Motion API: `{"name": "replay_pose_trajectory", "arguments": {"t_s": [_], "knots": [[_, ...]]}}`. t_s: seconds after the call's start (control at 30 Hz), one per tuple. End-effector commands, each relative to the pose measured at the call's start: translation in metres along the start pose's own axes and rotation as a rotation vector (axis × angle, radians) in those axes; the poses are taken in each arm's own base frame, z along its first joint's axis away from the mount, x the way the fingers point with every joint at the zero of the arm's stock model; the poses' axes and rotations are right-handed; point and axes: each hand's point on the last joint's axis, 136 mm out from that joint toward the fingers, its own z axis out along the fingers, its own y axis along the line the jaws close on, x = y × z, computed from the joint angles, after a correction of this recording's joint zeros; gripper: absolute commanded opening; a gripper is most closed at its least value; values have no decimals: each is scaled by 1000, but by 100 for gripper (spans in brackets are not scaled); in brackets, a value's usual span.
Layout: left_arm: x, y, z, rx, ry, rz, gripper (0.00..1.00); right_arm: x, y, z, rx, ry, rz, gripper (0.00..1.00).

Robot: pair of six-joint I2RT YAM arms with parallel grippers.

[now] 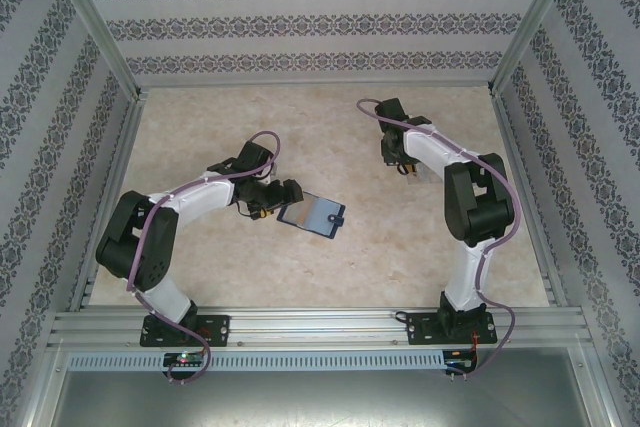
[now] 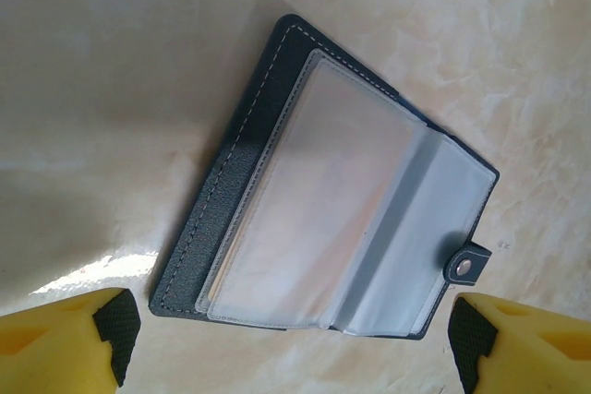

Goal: Put the credit cards into the card holder

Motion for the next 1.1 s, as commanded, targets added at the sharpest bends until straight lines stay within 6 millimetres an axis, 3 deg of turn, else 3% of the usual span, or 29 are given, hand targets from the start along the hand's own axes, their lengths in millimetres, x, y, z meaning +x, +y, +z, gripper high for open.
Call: {"name": "replay_pose_trajectory", "arguments": {"t_s": [0.0, 0.1, 0.5, 0.93, 1.07], "knots": [[6, -2, 2, -9, 25, 10, 89, -9, -6, -15, -6, -22, 24, 15], [6, -2, 3, -9, 28, 7, 89, -11, -6, -20, -16, -32, 26, 9], [7, -1, 2, -9, 29, 5, 89, -13, -10, -31, -4, -47, 12, 2], [2, -5, -4, -17, 14, 23, 89, -23, -20, -66, -9, -120, 20, 1], [1, -6, -3, -16, 17, 27, 89, -23, -20, -64, -10, -116, 13, 2]]}}
